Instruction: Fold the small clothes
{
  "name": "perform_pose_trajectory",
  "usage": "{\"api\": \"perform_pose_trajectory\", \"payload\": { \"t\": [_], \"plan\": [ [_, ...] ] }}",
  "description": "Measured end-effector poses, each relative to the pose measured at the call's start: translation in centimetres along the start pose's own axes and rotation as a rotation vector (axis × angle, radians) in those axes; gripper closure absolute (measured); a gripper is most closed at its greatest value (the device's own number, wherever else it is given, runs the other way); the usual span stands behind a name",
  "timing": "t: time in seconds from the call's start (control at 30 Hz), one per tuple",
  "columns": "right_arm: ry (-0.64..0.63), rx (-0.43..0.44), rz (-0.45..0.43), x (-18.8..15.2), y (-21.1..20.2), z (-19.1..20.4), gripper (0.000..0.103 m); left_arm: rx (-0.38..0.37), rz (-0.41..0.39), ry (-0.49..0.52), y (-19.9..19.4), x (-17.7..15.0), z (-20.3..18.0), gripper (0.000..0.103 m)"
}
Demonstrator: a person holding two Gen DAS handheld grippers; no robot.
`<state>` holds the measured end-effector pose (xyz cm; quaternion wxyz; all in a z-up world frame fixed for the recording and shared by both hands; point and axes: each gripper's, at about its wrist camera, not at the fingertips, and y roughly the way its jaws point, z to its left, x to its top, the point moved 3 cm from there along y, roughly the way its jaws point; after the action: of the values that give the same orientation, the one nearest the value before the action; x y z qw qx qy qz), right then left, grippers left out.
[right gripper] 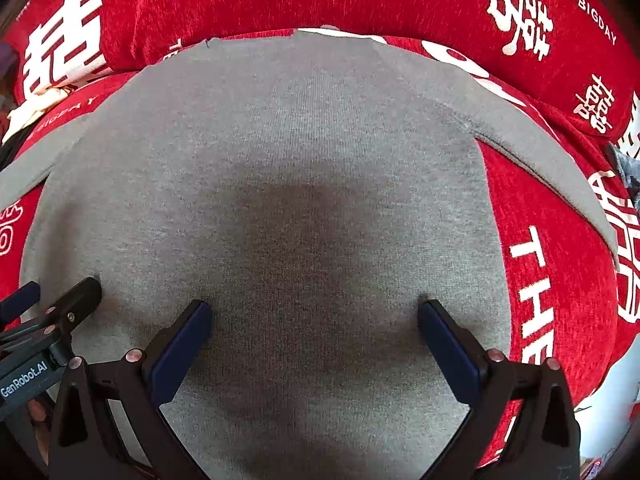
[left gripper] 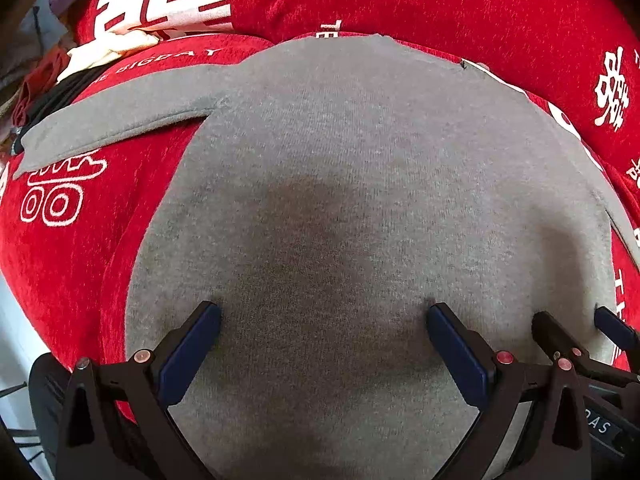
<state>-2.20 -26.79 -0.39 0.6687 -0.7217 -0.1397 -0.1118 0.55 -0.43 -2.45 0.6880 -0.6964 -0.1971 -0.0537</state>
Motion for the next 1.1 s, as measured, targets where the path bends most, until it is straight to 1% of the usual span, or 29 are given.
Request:
{"api": "perform_pose_trajectory", "payload": {
  "t": [0.17,0.3,0.43,0.63,0.83,1.1],
  "plan": [
    [-0.005,0.006,0.048,0.0,-0.2,-0.2,0.000,-0.011,0.024,-0.019,-0.4,-0.3,0.3,0.000],
    [-0.007,0.021,0.052,-0.5,-0.7,-0.1,0.000,-0.002,0.005,-0.029,-1.3,-0.4,0.6,0.000],
    [-0.029,0.019,0.014,-0.8,-1.9,0.5,0.000,0.008,-0.027,-0.014,-2.6,-0.1,0.4,0.000],
    [-0.060,-0.012,-0.062,-0.7,-4.2,1.0,0.000,0.010,-0.047,-0.008,-3.8,0.1,0.3,0.000],
    [-0.063,-0.016,-0.096,-0.6,-5.3,0.8,0.000,0.027,-0.073,0.011,-4.8,0.1,-0.1,0.000],
    [-0.050,0.007,-0.143,-0.8,-6.3,0.1,0.000,0.049,-0.106,0.031,-5.9,0.0,-0.8,0.000]
  ]
}}
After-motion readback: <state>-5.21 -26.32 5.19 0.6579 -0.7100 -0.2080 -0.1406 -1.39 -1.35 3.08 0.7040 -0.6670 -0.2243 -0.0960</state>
